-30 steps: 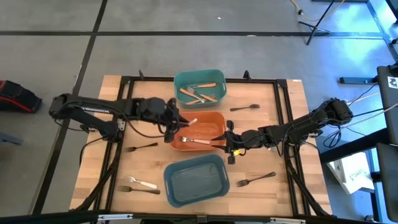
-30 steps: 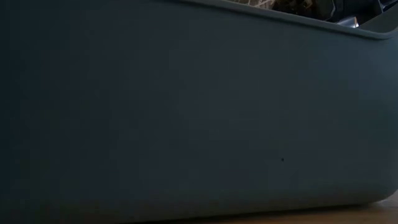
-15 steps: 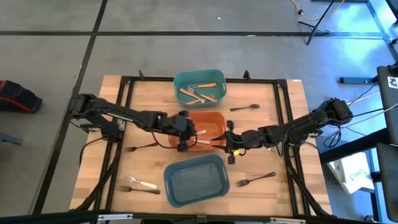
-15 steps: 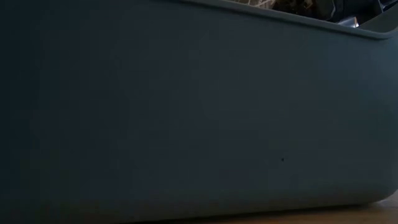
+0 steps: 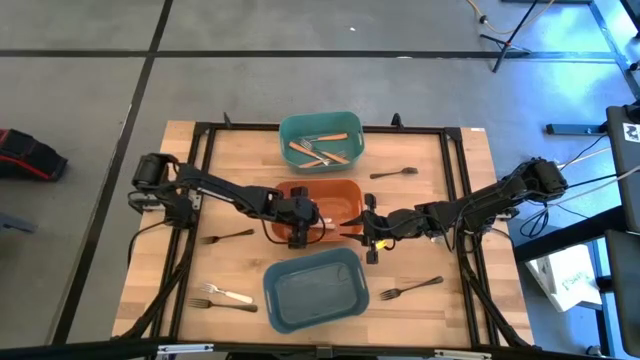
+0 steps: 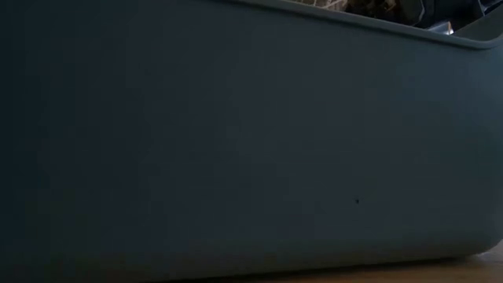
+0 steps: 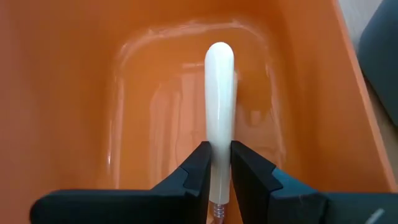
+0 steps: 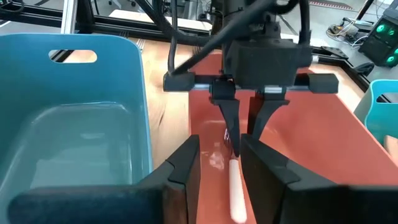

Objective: Sort silverware by color (type)
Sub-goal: Put the white fork into the orange bin

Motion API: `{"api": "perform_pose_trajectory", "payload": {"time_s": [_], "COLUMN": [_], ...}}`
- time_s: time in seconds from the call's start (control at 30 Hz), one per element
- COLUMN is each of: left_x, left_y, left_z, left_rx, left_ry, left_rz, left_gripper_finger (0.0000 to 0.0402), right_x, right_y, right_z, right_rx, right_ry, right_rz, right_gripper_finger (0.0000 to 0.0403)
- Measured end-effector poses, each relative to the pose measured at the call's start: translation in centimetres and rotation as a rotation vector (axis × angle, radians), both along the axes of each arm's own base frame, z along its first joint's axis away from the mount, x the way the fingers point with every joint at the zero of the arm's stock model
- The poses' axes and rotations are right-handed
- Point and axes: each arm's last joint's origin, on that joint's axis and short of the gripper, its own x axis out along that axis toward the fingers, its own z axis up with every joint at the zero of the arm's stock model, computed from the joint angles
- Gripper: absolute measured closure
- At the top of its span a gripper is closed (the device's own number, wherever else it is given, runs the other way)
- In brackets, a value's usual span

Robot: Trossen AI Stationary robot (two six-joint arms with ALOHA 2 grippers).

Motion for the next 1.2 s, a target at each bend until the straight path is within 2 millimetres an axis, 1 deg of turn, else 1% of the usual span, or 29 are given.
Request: {"api": "perform_pose_trajectory", "payload": {"time_s": [0.2, 0.3, 0.43, 0.5, 0.57, 0.67, 0.73, 0.87, 0.97, 1.07, 1.2], "left_x": [0.1, 0.1, 0.1, -0.1, -0.4, -1.3, -1.9, -3.1, -4.1, -6.1, -9.0], "left_y": [0.0, 0.6, 1.1, 1.1, 1.0, 0.5, 0.1, -0.8, -1.9, -3.2, -4.2], "left_z": [-0.2, -0.2, -0.1, 0.6, 1.7, 3.9, 5.3, 7.1, 7.6, 7.6, 7.5], "left_rx": [-0.009, -0.027, -0.038, -0.045, -0.042, -0.020, -0.017, -0.009, 0.006, 0.004, 0.033], "left_ry": [-0.002, -0.007, -0.007, -0.020, -0.055, -0.110, -0.147, -0.180, -0.182, -0.178, -0.265], "left_rz": [0.014, 0.061, 0.066, 0.055, 0.048, 0.041, 0.017, -0.012, -0.030, -0.073, -0.045], "left_gripper_finger": [0.0346, 0.0329, 0.0297, 0.0284, 0.0279, 0.0277, 0.0277, 0.0277, 0.0277, 0.0276, 0.0276], "right_x": [0.0, 0.0, 0.0, 0.0, 0.1, 0.1, 0.0, -0.8, -1.8, -3.1, -5.2], "right_y": [0.0, 0.0, 0.0, 0.0, 0.0, 0.0, 0.0, -0.3, -0.7, -1.3, -2.0], "right_z": [0.0, 0.0, 0.0, 0.1, 0.1, 0.5, 1.1, 2.5, 3.3, 3.7, 3.6], "right_rx": [0.001, 0.001, 0.001, 0.000, -0.001, -0.010, -0.020, 0.014, 0.040, 0.051, 0.045], "right_ry": [0.000, 0.000, -0.004, -0.010, -0.011, 0.018, 0.068, 0.208, 0.289, 0.356, 0.461], "right_rz": [0.001, 0.001, 0.001, 0.000, -0.002, -0.002, -0.004, -0.045, -0.129, -0.234, -0.358], "right_gripper_finger": [0.0301, 0.0301, 0.0301, 0.0301, 0.0301, 0.0301, 0.0301, 0.0301, 0.0301, 0.0301, 0.0301]}}
